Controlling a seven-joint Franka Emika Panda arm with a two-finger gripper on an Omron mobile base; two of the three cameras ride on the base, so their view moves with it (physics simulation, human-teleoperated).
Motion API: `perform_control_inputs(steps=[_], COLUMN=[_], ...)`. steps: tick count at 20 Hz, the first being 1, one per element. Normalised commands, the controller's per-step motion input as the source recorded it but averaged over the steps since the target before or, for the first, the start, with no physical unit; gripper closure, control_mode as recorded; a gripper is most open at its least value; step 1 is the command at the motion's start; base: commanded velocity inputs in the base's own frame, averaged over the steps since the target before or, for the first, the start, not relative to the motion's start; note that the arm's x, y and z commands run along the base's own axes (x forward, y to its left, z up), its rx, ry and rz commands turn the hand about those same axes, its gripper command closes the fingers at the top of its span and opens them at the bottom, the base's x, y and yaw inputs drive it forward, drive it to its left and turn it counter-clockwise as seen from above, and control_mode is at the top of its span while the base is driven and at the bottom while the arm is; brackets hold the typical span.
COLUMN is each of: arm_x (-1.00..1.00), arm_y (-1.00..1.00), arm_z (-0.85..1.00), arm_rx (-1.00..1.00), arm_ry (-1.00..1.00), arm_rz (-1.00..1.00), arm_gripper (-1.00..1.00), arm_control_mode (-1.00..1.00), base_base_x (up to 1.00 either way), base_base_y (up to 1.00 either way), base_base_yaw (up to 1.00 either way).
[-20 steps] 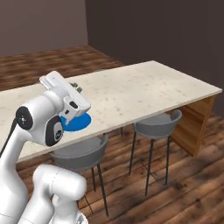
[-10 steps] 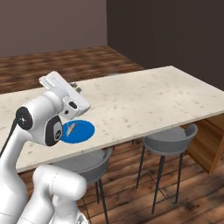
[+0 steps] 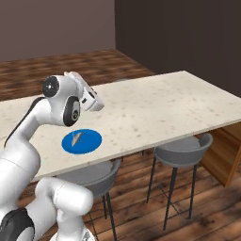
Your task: Take the lemon wedge from the fridge and place it on the plate with fish on the dining counter.
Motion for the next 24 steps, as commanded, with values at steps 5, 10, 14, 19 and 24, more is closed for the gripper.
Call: perform_control_inputs(steps=[5, 10, 14, 19, 24], arm_x=[0.74, 0.55, 0.61, 0.85, 0.57], arm_y=[0.27, 0.36, 0.26, 0.14, 0.0], arm_z=[-0.5, -0.79, -0.93, -1.0, -1.0], arm_rx=[0.01, 0.0, 0.0, 0.0, 0.0], arm_ry=[0.45, 0.35, 0.28, 0.23, 0.11], arm_rz=[0.05, 0.05, 0.07, 0.07, 0.12], arm_gripper=[1.0, 1.0, 1.0, 1.0, 1.0], arm_control_mode=[-1.0, -1.0, -1.0, -1.0, -1.0], base_base_x=[0.0, 0.0, 0.0, 0.0, 0.0], base_base_y=[0.0, 0.0, 0.0, 0.0, 0.0], base_base_yaw=[0.0, 0.0, 0.0, 0.0, 0.0])
